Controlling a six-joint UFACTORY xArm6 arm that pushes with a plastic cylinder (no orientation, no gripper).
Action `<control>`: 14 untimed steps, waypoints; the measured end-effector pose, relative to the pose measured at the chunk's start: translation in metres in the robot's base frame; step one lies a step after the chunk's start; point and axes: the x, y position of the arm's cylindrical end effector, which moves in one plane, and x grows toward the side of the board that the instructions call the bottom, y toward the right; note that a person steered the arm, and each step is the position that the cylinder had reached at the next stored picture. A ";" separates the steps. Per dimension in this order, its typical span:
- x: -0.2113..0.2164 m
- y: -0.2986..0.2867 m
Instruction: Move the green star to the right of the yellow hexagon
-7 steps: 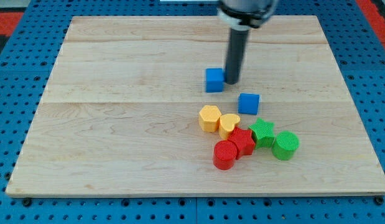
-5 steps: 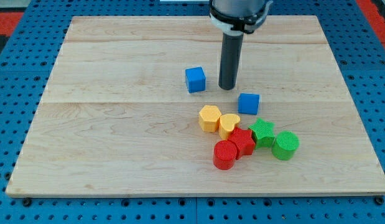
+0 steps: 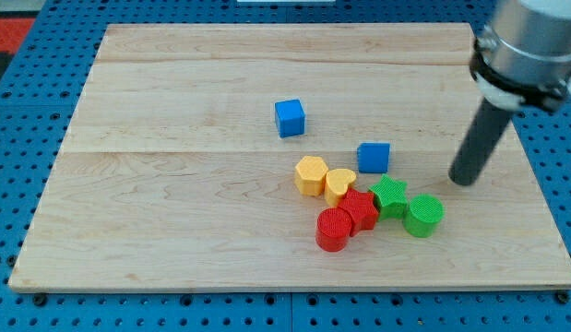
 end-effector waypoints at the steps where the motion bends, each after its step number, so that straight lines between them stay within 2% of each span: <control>1: 0.025 -0.045; 2: 0.034 -0.107; 3: 0.033 -0.111; 5: 0.002 -0.094; 6: -0.007 -0.121; 7: -0.025 -0.194; 8: -0.050 -0.233; 9: -0.063 -0.240; 10: -0.036 -0.254; 11: -0.027 -0.240; 12: -0.046 -0.220; 13: -0.047 -0.158; 14: 0.000 -0.150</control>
